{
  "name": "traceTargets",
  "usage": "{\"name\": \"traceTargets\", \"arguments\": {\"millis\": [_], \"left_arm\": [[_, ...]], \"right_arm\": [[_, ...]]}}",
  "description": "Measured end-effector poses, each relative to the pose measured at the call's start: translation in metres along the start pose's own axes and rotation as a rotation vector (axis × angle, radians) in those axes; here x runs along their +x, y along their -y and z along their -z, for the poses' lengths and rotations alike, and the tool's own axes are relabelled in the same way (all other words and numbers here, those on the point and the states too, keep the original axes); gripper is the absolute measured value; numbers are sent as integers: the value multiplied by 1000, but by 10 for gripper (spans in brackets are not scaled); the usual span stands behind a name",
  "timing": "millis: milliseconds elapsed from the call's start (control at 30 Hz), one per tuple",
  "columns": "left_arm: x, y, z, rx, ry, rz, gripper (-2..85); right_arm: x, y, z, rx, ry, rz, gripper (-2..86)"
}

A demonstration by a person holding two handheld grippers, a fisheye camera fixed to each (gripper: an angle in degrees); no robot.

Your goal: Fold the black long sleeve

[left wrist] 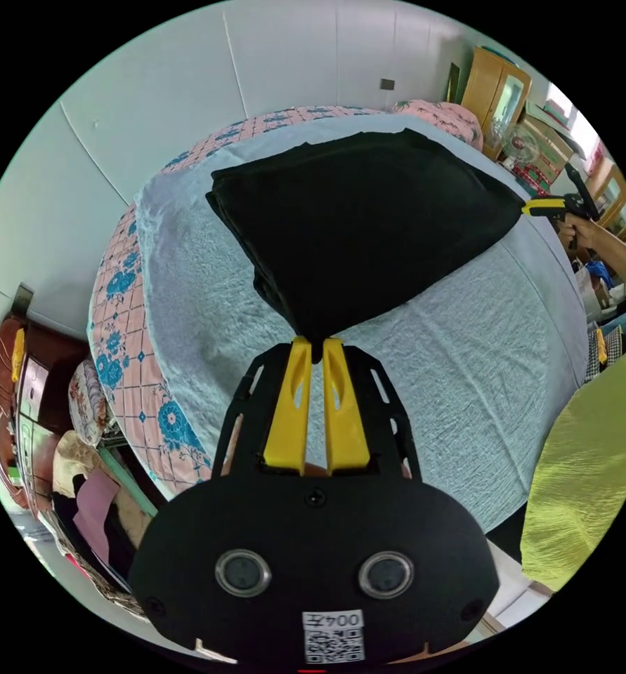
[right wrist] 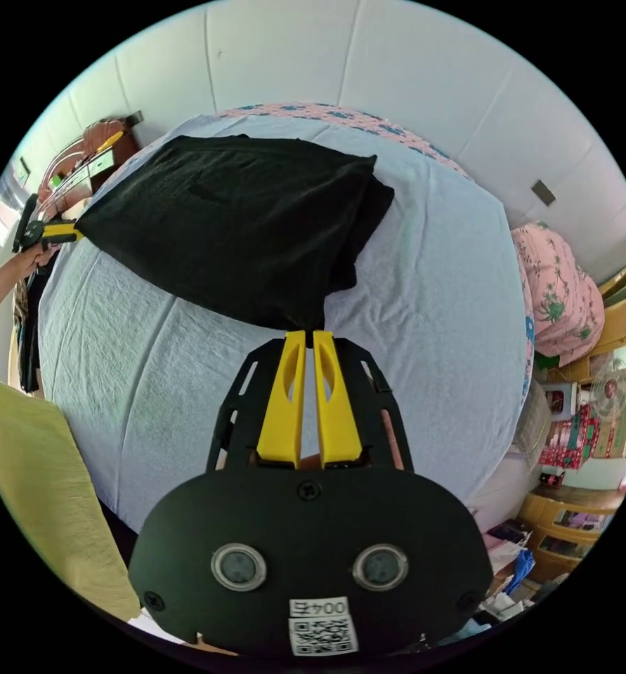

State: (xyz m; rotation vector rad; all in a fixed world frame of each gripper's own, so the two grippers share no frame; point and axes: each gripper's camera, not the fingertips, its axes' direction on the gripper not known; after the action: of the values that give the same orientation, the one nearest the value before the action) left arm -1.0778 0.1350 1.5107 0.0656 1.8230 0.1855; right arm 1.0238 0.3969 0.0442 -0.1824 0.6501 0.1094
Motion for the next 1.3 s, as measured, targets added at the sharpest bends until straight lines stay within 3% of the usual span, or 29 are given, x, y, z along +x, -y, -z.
{"name": "traceTargets", "arguments": {"millis": [400,567,800,967,1100,1300], "left_arm": [[-9,-30,-7,-51,-21,90,11],[-15,-57,41,113,-75,163,4],[66,19,16,149,-73,28,2],[125,49,-60,-29,-19,-64,2],[145,50,-81,-45,35,-50,2],[175,49,-99,-59,94,-62,1]], "right_arm": [[-2,-29,-18,-50,81,-238,59],[-28,-42,22,79,97,-254,63],[-101,10,13,108,191,-157,58],[-156,47,-22,-12,130,-68,51],[-171,54,-64,-207,110,-57,50],[-175,50,-67,-203,79,-1,42]]}}
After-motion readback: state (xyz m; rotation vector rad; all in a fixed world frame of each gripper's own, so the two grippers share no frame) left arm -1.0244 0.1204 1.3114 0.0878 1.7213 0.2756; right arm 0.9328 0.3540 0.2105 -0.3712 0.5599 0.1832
